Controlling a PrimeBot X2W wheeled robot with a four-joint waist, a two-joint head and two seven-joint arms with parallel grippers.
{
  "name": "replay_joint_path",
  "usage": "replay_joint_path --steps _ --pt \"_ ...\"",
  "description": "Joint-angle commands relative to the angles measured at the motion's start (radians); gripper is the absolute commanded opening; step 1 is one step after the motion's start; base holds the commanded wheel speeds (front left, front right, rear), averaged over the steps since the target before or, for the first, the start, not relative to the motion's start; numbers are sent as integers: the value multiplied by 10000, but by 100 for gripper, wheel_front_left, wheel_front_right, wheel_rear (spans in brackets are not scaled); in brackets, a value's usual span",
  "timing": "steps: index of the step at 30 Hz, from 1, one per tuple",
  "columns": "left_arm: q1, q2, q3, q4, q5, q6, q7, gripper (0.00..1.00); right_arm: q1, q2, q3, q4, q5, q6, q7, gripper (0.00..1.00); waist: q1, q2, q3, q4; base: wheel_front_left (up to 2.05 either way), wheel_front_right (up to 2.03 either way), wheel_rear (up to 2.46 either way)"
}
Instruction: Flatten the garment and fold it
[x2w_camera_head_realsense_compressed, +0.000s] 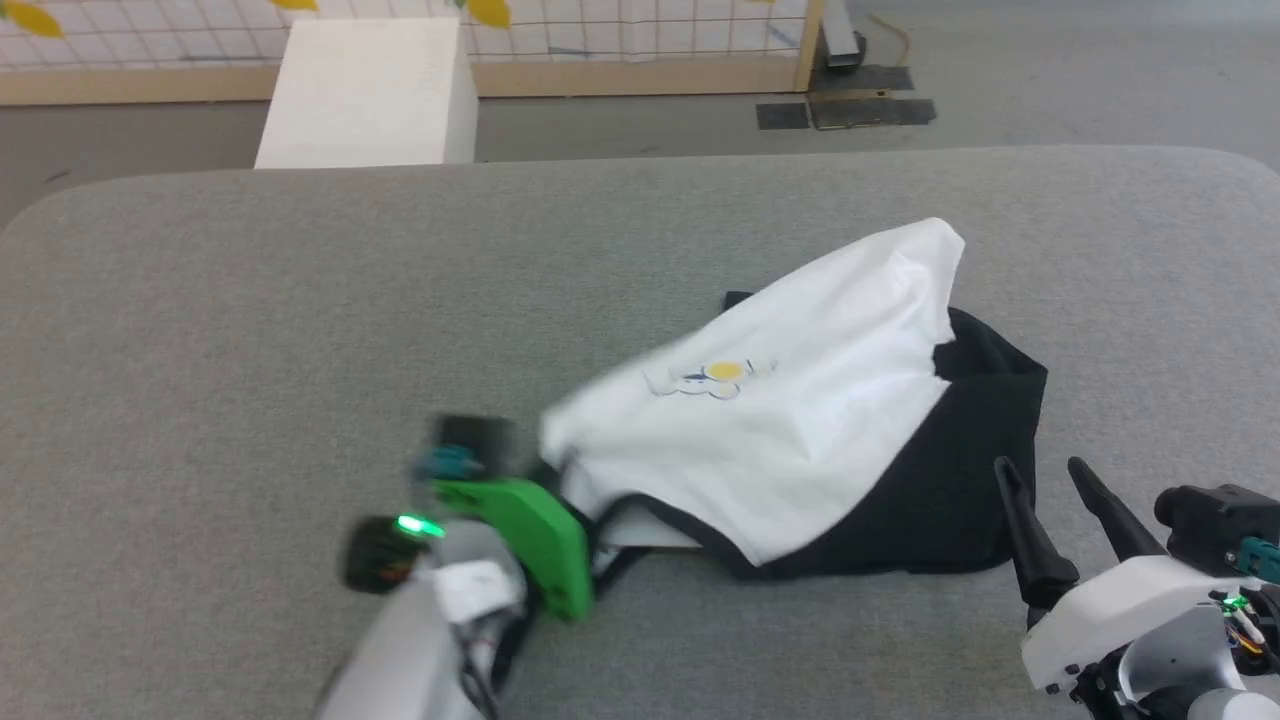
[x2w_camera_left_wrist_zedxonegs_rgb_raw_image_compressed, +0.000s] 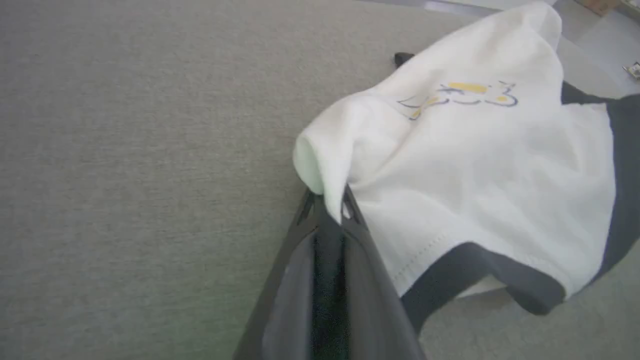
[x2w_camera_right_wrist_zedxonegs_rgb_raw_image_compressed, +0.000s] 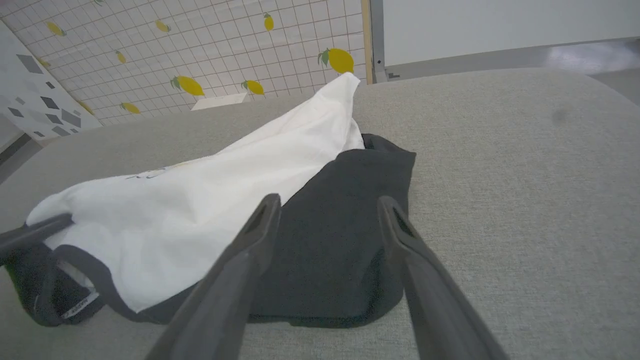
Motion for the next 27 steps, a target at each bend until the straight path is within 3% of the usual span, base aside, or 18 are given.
replay_joint_path --steps 1,7,11,15,16,17,18,20,21,23,27 --pt "-234 220 430 -116 43 366 -574 0 -187 13 18 35 37 -13 -75 100 0 -1 34 169 0 0 0" --pt "-177 942 2196 -418 -14 1691 -2205 0 -273 13 28 102 67 -13 -117 100 0 -1 50 524 0 0 0" --pt "417 1326 2980 -506 -120 2362 -2349 0 -302 13 -23 185 67 -13 -126 100 0 -1 79 726 0 0 0" --pt "1130 1335 3337 -624 -387 2669 -2099 0 -349 13 -36 334 23 -13 -41 100 0 -1 133 891 0 0 0" --pt "1253 1308 3355 -673 -447 2658 -2086 7 -373 13 -34 378 -8 -13 -16 100 0 -1 147 928 0 0 0" --pt "1366 1272 3344 -741 -533 2560 -2124 64 -418 13 -16 429 -113 -13 25 100 0 -1 179 977 0 0 0" --pt "1431 1216 3328 -795 -616 2458 -2200 100 -468 13 15 467 -256 -13 62 100 0 -1 205 1028 0 0 0" --pt "1535 971 3340 -991 -911 2151 -2616 100 -638 13 140 566 -531 -13 127 100 0 -1 255 1155 0 0 0" --pt "1577 831 3355 -1195 -960 1942 -3331 100 -825 13 369 678 -801 -13 247 100 0 -1 323 1304 0 0 0" --pt "1608 722 3376 -1366 -861 1868 -4127 100 -1036 13 641 910 -991 -13 496 100 0 -1 403 1444 0 0 0" --pt "1442 592 3310 -1659 -273 1496 -4770 100 -1660 13 1319 1619 -2021 -13 1297 100 0 -1 683 1843 0 0 0"
